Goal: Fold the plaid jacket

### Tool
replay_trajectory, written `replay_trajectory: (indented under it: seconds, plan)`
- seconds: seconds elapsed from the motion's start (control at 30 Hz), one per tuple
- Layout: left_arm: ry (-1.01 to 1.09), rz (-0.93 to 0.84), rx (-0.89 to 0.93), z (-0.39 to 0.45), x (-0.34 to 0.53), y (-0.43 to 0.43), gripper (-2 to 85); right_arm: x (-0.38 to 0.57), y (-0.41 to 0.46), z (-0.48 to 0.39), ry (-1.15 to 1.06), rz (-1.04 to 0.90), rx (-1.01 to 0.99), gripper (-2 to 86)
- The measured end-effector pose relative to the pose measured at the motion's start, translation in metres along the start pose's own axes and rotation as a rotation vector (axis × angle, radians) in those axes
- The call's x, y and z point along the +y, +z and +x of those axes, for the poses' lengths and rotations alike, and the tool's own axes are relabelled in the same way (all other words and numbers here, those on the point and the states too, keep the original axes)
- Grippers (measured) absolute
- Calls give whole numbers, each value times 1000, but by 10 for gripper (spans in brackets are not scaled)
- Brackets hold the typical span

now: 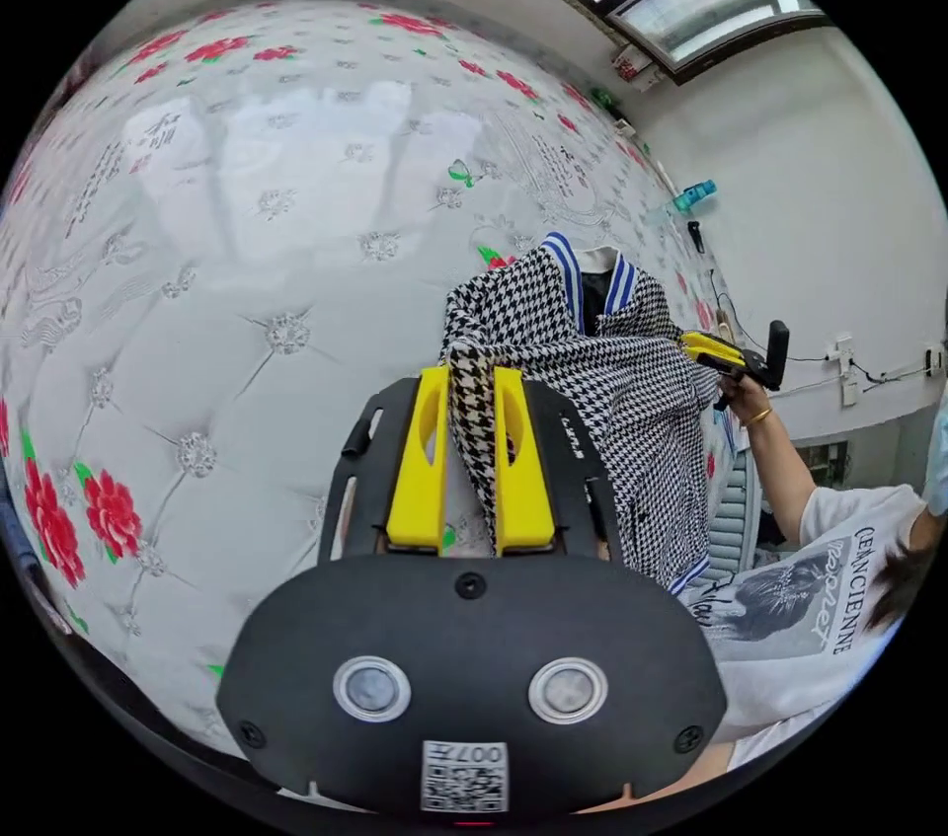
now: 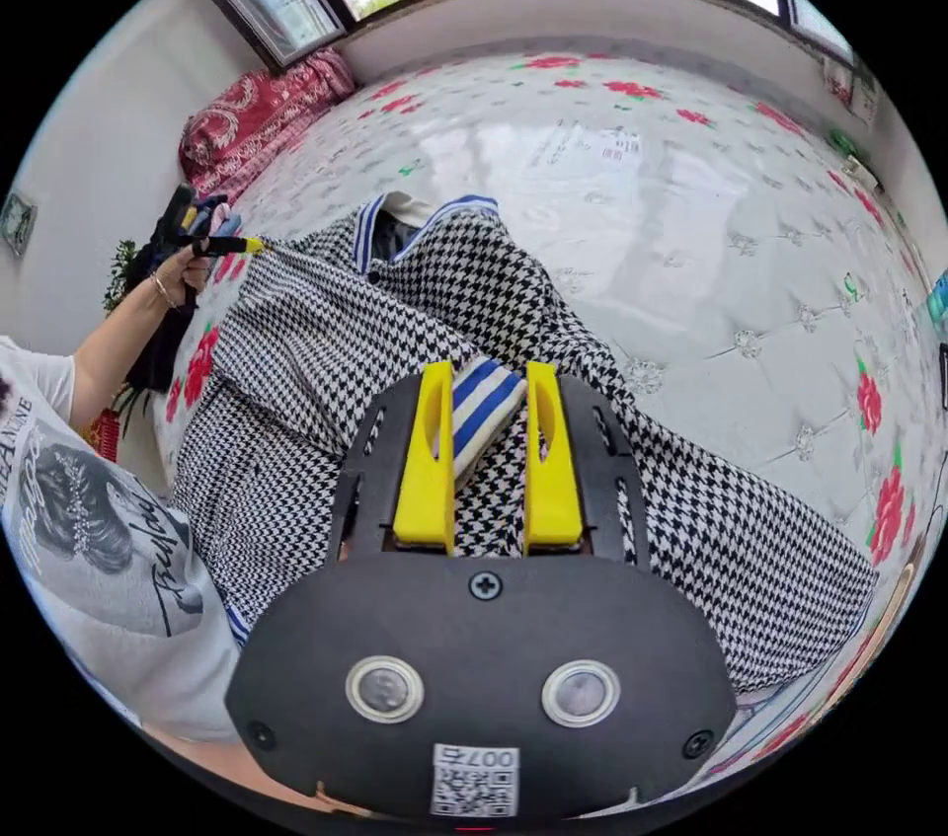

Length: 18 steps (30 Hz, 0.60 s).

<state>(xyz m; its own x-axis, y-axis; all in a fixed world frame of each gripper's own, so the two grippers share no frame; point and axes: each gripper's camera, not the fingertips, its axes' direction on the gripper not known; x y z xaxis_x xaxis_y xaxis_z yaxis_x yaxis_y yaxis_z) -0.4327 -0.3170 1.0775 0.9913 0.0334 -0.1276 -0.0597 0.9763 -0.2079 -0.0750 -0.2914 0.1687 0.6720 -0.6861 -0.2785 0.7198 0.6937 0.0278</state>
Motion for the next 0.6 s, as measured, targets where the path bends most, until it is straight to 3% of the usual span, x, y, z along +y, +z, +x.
replay_trajectory:
  seconds: [0.13, 0.3, 0.4, 0.5, 0.6]
  plan:
    - [80, 81, -61, 43, 57, -30, 71, 45, -43, 4, 68, 118, -152, 84]
    - [209, -47, -173, 121, 120, 25, 55, 82, -2, -14, 84, 15, -227, 63]
    - [301, -182, -376, 139, 146, 79, 31, 87, 9, -20, 94, 27, -216, 32]
    - [324, -113, -326, 124, 164, 90, 9, 90, 13, -16, 82, -33, -178, 19]
    - [318, -187, -271, 117, 156, 90, -1, 103, 19, -14, 76, -19, -207, 26]
